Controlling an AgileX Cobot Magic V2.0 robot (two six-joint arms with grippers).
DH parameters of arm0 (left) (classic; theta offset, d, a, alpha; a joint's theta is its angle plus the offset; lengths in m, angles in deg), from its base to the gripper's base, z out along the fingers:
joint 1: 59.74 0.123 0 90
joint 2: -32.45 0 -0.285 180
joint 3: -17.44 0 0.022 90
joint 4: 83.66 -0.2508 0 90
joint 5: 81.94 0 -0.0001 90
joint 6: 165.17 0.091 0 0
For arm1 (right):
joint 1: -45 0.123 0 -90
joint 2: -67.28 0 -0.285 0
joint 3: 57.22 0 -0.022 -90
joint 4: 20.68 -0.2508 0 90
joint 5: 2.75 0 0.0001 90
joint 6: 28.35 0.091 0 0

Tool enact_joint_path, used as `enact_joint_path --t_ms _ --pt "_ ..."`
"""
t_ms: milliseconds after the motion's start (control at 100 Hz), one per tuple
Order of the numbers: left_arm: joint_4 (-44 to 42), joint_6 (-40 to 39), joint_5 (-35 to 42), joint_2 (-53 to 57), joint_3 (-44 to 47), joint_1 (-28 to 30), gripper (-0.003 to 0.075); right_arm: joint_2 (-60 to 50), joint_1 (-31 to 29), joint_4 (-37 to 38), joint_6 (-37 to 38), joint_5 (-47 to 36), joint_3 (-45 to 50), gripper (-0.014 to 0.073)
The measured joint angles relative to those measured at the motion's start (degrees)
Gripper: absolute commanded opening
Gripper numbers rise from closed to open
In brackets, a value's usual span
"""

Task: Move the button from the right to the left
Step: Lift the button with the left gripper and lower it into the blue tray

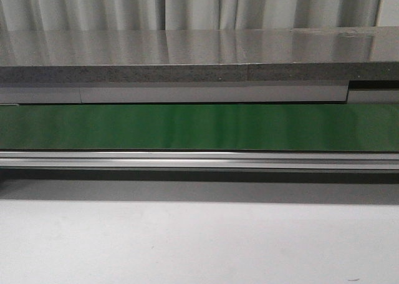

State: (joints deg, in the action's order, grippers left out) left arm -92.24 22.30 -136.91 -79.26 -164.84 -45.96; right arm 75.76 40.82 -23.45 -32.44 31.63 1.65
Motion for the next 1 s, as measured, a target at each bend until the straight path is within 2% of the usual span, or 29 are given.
enact_joint_path --t_ms 360,630,940,1000 --pt "-0.2 2.4 2.9 -7.7 0.0 2.0 0.024 0.0 0.0 0.0 0.0 0.0 0.0 -0.0067" --pt "-0.1 3.0 4.6 -8.5 0.0 2.5 0.0466 0.0 0.0 0.0 0.0 0.0 0.0 -0.0067" --pt "-0.1 3.0 4.8 -8.5 -0.4 2.5 0.0469 0.0 0.0 0.0 0.0 0.0 0.0 -0.0067" --pt "-0.2 3.0 4.3 -8.5 -1.4 2.5 0.0439 0.0 0.0 0.0 0.0 0.0 0.0 -0.0067"
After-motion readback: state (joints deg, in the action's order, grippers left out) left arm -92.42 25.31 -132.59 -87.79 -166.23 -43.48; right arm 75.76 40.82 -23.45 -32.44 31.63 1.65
